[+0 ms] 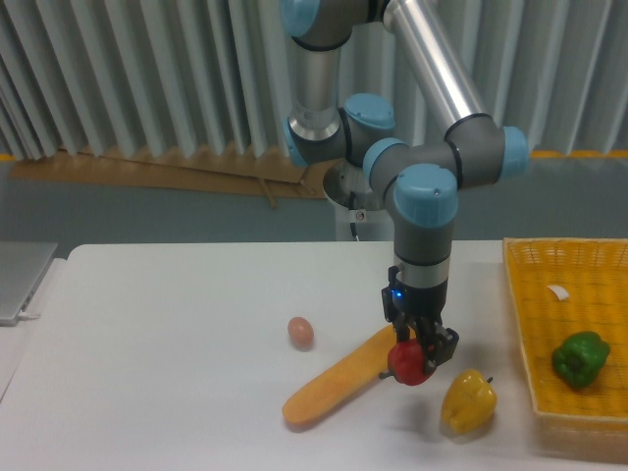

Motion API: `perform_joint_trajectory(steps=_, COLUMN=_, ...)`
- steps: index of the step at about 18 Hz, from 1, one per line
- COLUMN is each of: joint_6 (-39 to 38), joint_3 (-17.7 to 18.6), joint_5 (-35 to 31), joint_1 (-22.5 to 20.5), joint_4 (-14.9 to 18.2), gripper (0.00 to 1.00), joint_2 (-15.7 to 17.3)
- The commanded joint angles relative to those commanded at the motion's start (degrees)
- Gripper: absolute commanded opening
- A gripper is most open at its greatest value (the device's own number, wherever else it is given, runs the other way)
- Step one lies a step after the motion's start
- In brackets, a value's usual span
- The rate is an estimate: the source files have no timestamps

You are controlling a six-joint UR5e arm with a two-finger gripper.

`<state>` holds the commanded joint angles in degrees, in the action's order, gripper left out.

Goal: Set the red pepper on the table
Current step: 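Lower the red pepper onto the table beside the bread and release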

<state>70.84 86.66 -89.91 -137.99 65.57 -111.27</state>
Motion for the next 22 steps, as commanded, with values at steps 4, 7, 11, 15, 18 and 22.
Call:
perform_joint_trajectory(steps=4, joint_6=-0.4, joint_3=0.3, joint_5=-1.2, joint_1=0.3, joint_4=-0.1, gripper=0.49, joint_2=-0.5)
perform_joint_trajectory(steps=7, joint_6=-0.5, joint_3=0.4, joint_5=-2.0, joint_1=1.6, joint_4=-1.1, gripper=0.49, joint_2=-1.9)
perform_joint_trajectory(steps=11, joint_6=-0.4, joint_3=0.0, joint_5=-2.3, joint_1=1.9, joint_4=-2.3, gripper=0.49, joint_2=-3.8)
perform_joint_trajectory(steps=15, joint_6=-0.3, joint_3=-0.3, joint_5=-4.6, joint_1=2.8, joint_4=-2.3, gripper=0.49, joint_2=-5.8)
perform_joint_trajectory(steps=18, joint_6=-0.4, joint_3=-1.0, joint_5=-5.1, joint_1=3.1, joint_4=-2.5, gripper=0.49, joint_2=-7.5)
perform_joint_trajectory(steps=22, joint_6=-0.5, joint_3=-1.2, joint_5=-5.1, joint_1=3.1, joint_4=-2.8, gripper=0.49, joint_2=-7.7)
